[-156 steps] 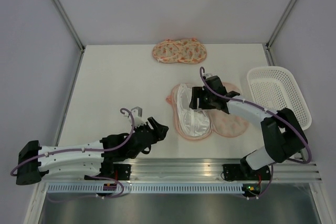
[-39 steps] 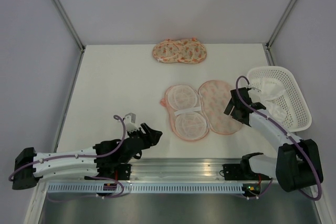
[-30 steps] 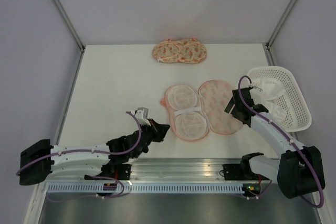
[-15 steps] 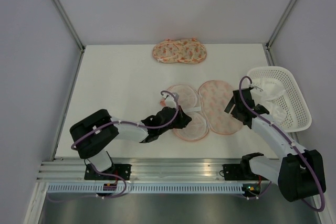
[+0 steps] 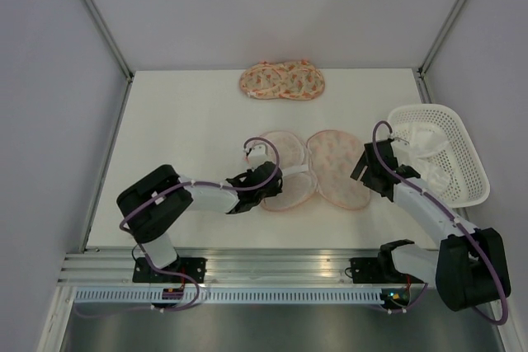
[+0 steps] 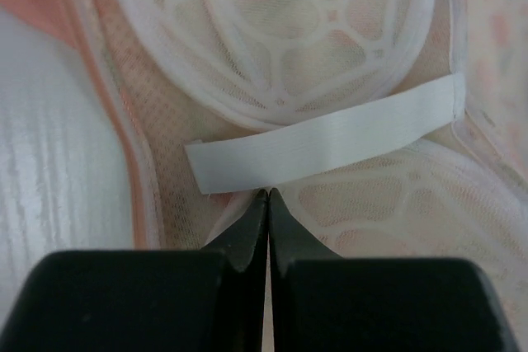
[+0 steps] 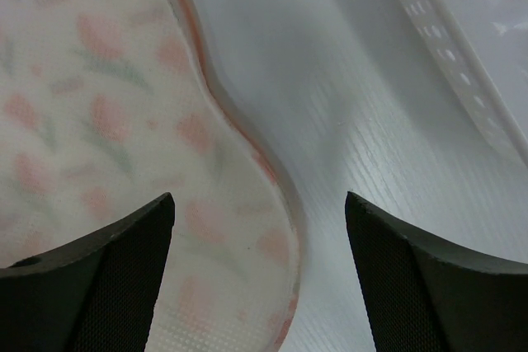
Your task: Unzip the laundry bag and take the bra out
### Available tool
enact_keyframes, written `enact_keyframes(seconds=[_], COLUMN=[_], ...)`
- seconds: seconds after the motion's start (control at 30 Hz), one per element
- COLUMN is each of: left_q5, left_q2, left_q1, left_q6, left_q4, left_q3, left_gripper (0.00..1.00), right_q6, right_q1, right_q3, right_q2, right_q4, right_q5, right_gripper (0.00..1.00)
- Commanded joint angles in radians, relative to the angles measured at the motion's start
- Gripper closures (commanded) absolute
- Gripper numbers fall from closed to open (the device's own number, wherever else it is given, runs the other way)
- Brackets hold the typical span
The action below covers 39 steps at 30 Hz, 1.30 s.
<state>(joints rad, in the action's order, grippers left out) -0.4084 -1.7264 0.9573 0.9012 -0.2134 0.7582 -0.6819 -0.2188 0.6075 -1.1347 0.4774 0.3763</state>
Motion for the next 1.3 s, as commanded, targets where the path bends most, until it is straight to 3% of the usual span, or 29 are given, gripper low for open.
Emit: enact_keyframes(seconds=[0.0, 0.3, 0.53, 0.67, 0.77, 0.87, 1.17, 1.27], left_q5=[-0.09, -0.102, -0.089, -0.064, -0.053, -0.044, -0.01, -0.032], left_q2=[0.027, 0.132, 0.356, 0.525, 0.597, 0.633, 0.887, 1.004], left_q1=[-0.006, -0.005, -0.002, 0.009, 0.009, 0.009, 0.009, 0.008], left_q6=[0.109, 0.223, 0.288, 0.246, 0.208, 0.183, 0.169, 0.168], left_q4=[0.128, 0.143, 0.203, 0.184, 0.152, 0.149, 0.269, 0.353], left_q3=[-0.077, -0.2, -0.267, -0.277, -0.281, -0.283, -0.313, -0.333], left_gripper=[0.98, 0.98, 0.98, 0.77, 0.49, 0.41, 0.4, 0.4], right_q6=[0.016, 0.054, 0.058, 0.045, 0.028, 0.013, -0.053, -0.068], right_q1=[-0.001, -0.005, -0.048, -0.102, -0.14, -0.165, -0.177, -0.177], right_q3=[-0.015, -0.034, -0.063, -0.061, -0.057, -0.054, -0.066, -0.077], right_q2=[-0.022, -0.059, -0.068, -0.051, -0.027, -0.002, 0.013, 0.016], right_q4=[-0.049, -0.1, -0.129, -0.12, -0.096, -0.065, -0.005, -0.013], right_q5=[-0.034, -0.149, -0.226, -0.223, -0.197, -0.162, -0.045, -0.022], right_gripper=[0.12, 0.17, 0.25, 0.25, 0.26, 0.26, 0.3, 0.44])
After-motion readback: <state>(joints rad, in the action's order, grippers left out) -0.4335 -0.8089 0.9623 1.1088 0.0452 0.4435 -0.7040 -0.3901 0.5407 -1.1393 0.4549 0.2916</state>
